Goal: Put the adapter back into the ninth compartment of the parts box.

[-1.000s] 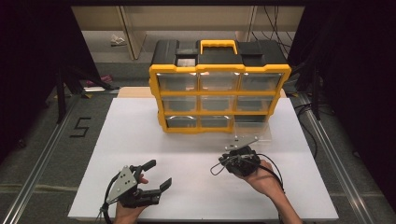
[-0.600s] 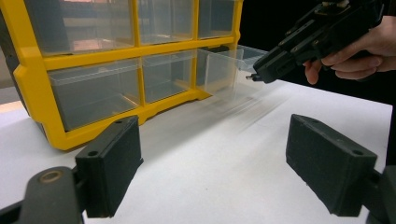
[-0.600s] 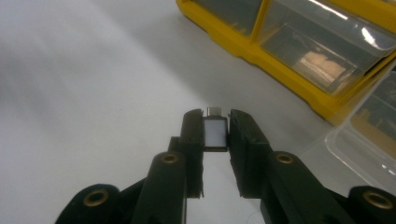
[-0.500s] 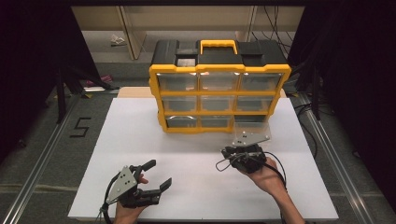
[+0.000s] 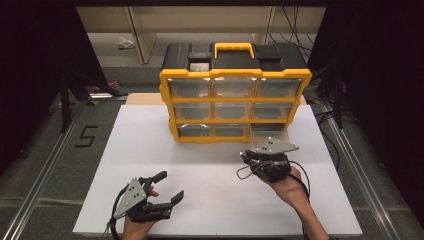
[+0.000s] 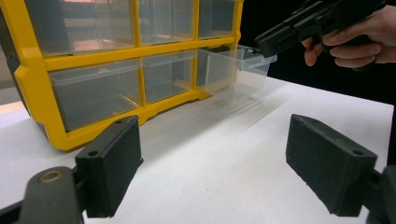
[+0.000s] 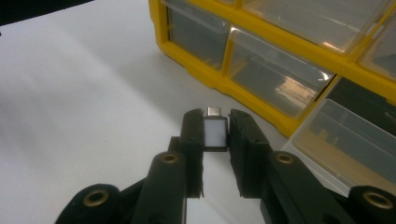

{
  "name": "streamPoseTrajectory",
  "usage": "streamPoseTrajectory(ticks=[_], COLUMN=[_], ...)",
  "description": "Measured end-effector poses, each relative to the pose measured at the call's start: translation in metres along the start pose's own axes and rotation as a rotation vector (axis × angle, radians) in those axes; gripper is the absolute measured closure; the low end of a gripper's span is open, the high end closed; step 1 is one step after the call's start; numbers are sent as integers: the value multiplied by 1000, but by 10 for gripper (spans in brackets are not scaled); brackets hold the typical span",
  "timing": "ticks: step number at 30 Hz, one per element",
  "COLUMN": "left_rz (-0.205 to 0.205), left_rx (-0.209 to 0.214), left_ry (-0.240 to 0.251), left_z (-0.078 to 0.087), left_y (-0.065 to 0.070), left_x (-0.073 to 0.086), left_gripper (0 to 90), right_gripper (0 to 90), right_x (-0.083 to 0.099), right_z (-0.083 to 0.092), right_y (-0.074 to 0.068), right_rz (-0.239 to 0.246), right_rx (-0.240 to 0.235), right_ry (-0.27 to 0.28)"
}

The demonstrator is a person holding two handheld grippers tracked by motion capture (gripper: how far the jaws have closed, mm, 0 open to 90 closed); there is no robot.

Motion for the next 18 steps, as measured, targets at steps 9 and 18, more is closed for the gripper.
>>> streamPoseTrajectory(ticks=[9,18], left_rz=[0,-4], left_rx=[0,-8], left_ry=[1,4], left_z=[0,0], left_y=[0,0], left_x=[0,0], left_gripper=[180,180], right_gripper=[763,763], right_x=[-2,-4], right_z=[4,8], right_y=[4,8], right_rz=[-3,-12], right_rx=[9,20], right_ry=[29,50])
Point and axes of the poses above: each handheld gripper's, and its own axes: z roughly backward along the jaws, x roughly out of its underside, y roughly to its right, the point moved 2 cm from there along -z, roughly forward along the jaws, and after that the axes turned 13 degrees about -z, right-handed, at the moved point
